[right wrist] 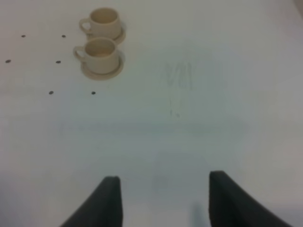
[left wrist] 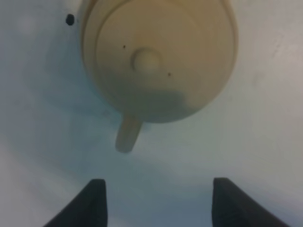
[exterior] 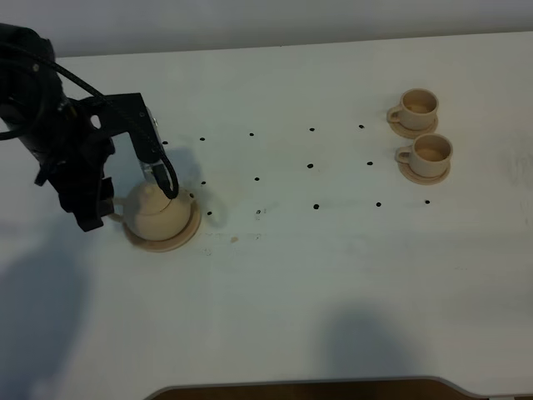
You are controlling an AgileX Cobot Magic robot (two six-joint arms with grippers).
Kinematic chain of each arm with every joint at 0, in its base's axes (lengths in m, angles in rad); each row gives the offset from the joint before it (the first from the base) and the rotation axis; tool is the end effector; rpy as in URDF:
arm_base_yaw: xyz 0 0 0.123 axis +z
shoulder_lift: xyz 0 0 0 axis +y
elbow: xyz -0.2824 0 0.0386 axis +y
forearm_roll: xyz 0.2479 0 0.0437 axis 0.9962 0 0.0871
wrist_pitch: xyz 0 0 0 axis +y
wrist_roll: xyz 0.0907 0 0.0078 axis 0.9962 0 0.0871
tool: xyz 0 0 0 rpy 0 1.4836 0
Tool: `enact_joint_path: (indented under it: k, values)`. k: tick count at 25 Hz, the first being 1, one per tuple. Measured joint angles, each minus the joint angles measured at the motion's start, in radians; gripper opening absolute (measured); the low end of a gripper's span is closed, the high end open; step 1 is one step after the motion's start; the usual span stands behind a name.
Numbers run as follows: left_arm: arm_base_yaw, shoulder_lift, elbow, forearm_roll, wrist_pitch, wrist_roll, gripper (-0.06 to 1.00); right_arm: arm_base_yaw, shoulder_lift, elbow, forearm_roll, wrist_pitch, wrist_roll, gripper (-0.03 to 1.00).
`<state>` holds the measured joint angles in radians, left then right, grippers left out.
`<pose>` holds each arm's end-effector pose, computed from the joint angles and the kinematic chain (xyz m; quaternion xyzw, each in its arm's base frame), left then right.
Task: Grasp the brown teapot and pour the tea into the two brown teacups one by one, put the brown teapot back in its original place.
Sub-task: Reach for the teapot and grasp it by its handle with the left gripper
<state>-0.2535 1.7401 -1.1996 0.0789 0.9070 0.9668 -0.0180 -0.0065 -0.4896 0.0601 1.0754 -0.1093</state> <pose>0.3302 -0.0797 0.2159 0.5865 0.8024 0.0680 0.0867 -0.0053 0.0049 0.2732 -0.0405 0.8567 -0.0027 0.5142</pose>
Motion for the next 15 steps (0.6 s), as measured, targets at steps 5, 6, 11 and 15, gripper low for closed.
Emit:
enact_joint_path:
  k: [5,6,11,15]
  values:
    - [0.0,0.073,0.005,0.025,-0.025,0.002,0.53,0.0,0.0,0.0,0.0,0.0,0.0,0.41]
    - [0.0,0.083,0.005,0.029,-0.033,0.002,0.53,0.0,0.0,0.0,0.0,0.0,0.0,0.41]
    - [0.0,0.119,0.005,0.04,-0.078,0.006,0.53,0.0,0.0,0.0,0.0,0.0,0.0,0.41]
    - [0.0,0.142,0.005,0.049,-0.09,0.009,0.53,0.0,0.0,0.0,0.0,0.0,0.0,0.41]
